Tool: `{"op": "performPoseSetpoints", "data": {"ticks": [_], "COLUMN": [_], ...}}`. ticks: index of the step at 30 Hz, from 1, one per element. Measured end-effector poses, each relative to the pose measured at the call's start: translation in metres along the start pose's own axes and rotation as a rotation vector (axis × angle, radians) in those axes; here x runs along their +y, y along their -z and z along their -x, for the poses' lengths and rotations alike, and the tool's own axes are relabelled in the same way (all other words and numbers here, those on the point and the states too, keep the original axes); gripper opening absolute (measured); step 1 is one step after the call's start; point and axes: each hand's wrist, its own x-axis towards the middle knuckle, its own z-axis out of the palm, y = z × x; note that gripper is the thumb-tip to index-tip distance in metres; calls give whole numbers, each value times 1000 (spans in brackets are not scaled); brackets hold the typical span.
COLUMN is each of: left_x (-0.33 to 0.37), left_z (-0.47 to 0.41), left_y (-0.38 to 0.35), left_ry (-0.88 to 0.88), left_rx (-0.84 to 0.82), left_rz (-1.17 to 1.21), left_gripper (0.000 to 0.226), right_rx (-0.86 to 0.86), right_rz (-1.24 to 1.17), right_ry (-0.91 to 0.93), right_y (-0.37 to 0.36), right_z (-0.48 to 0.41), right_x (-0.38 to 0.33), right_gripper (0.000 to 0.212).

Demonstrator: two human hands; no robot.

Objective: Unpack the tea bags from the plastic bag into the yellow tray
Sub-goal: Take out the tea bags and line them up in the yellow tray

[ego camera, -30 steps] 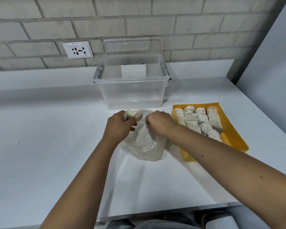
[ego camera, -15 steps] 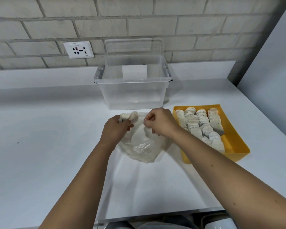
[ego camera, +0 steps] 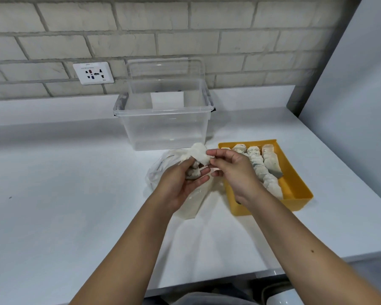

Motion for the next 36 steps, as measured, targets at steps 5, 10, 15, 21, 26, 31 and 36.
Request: {"op": "performPoseSetpoints", "data": {"ticks": [5,10,15,21,26,31,36], "left_x": [-7,-12,-18,-24,-20,-21,-26], "left_z": [-4,-3,-6,-17,-29,-33,-35], "left_y": [-6,-14,-23,-35,-43,-51,-53], "left_ry": [-73,-182,-142,-110,-107,-79,-54], "left_rx": [10,6,-55,-15,27,-15,-28], "left_rz": [-202,-434,-430,-390,-450,-470,-519], "left_gripper": [21,18,14,13,15,9,16], "right_rx": [62,120,101,204,261,286,236], "right_rz": [93,362,621,719,1085,1509,1709], "right_ry": [13,85,136,180,30,55,64], "right_y": [10,26,48,112,174,175,169], "right_z": [6,4,2,-4,-19,-25,-33], "right_x": [8,3,-10,-35,-34,-12,4], "right_gripper": [20,19,17,14,13,19,24]}}
